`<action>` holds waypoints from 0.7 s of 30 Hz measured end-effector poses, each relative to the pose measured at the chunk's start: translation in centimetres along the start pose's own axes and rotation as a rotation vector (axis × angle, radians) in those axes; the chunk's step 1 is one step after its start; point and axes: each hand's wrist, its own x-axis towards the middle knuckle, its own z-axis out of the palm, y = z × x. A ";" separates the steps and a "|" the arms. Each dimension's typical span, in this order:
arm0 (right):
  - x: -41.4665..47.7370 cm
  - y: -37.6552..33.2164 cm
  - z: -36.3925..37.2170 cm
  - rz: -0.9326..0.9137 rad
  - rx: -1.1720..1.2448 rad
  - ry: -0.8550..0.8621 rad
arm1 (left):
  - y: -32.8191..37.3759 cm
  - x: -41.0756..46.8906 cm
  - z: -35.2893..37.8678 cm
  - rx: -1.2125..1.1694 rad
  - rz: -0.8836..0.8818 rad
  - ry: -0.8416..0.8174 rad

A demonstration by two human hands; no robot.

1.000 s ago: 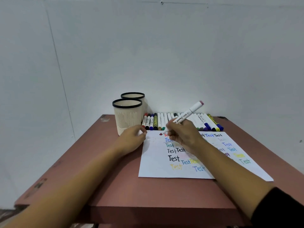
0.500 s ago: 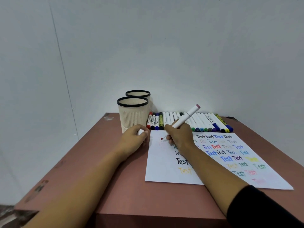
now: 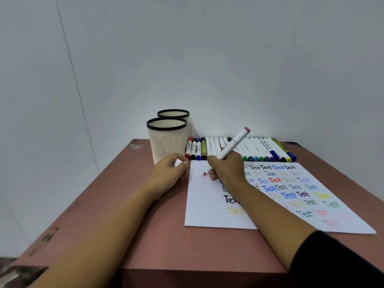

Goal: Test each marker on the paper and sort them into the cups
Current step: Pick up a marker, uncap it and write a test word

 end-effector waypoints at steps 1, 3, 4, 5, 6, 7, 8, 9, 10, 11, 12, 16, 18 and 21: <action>0.0 0.0 0.0 0.002 0.007 -0.002 | 0.0 0.0 0.0 0.000 -0.001 0.002; 0.0 0.0 0.0 0.001 0.012 -0.013 | 0.0 0.0 0.0 0.006 -0.001 0.005; 0.0 0.0 0.0 -0.001 0.011 -0.017 | 0.0 0.0 -0.1 0.011 0.000 0.005; -0.1 0.0 0.1 -0.003 0.013 -0.019 | 0.0 0.0 -0.1 0.011 0.001 0.003; -0.1 0.0 0.1 -0.002 0.014 -0.022 | 0.0 0.1 0.0 0.007 0.001 0.000; -0.1 0.0 0.1 0.001 0.008 -0.027 | 0.0 0.1 0.0 0.001 0.000 -0.002; -0.1 -0.1 0.1 0.006 -0.004 -0.036 | 0.0 0.1 0.0 -0.004 -0.002 -0.003; -0.2 -0.1 0.2 0.010 -0.022 -0.047 | 0.0 0.0 0.0 -0.005 -0.002 -0.001; -0.2 -0.2 0.2 0.011 -0.040 -0.058 | -0.1 0.1 0.0 -0.002 -0.001 0.002; -0.3 -0.3 0.2 0.011 -0.052 -0.063 | -0.1 0.1 0.0 0.001 0.002 0.005; -0.3 -0.3 0.1 0.010 -0.054 -0.059 | -0.1 0.1 0.0 0.006 0.005 0.005; -0.1 0.0 -0.1 0.007 0.005 0.028 | 0.0 0.1 0.0 0.002 0.005 -0.004; -0.1 0.0 -0.1 0.008 0.002 0.021 | 0.0 0.1 0.0 0.000 0.003 -0.003; -0.1 -0.1 0.0 0.000 -0.036 -0.001 | 0.0 0.1 0.0 -0.001 -0.001 0.003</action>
